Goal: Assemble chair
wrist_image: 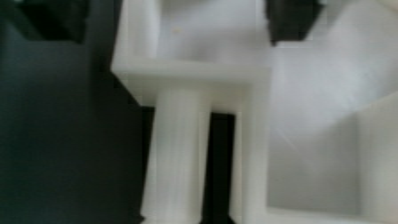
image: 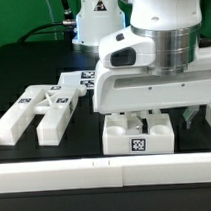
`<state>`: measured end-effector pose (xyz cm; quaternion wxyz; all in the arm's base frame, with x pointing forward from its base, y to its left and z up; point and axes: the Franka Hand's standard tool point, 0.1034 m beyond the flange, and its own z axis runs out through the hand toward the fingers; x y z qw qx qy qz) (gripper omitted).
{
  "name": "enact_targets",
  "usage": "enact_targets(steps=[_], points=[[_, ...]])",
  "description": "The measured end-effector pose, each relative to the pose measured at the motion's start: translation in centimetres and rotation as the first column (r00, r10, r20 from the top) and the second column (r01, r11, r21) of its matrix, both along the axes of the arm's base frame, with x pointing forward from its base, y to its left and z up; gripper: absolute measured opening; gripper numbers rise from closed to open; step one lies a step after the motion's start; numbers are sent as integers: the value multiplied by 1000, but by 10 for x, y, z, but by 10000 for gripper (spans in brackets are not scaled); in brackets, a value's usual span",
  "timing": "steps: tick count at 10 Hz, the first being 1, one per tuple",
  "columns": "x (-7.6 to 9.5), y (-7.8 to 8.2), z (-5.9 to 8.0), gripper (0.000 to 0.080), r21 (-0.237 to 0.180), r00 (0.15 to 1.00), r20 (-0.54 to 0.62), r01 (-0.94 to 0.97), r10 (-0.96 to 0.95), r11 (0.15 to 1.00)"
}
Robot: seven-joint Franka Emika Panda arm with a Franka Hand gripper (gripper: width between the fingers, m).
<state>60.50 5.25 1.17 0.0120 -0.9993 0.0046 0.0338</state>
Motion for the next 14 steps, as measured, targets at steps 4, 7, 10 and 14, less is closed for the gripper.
enact_targets(steps=[4, 7, 10, 14], points=[[0, 0, 0, 101, 0, 1000, 0, -1, 1, 1000], [0, 0, 0, 33, 0, 1000, 0, -2, 2, 1000], [0, 1, 0, 33, 1, 1000, 0, -2, 2, 1000], [19, 25, 0, 34, 5, 1000, 27, -15, 15, 1000]])
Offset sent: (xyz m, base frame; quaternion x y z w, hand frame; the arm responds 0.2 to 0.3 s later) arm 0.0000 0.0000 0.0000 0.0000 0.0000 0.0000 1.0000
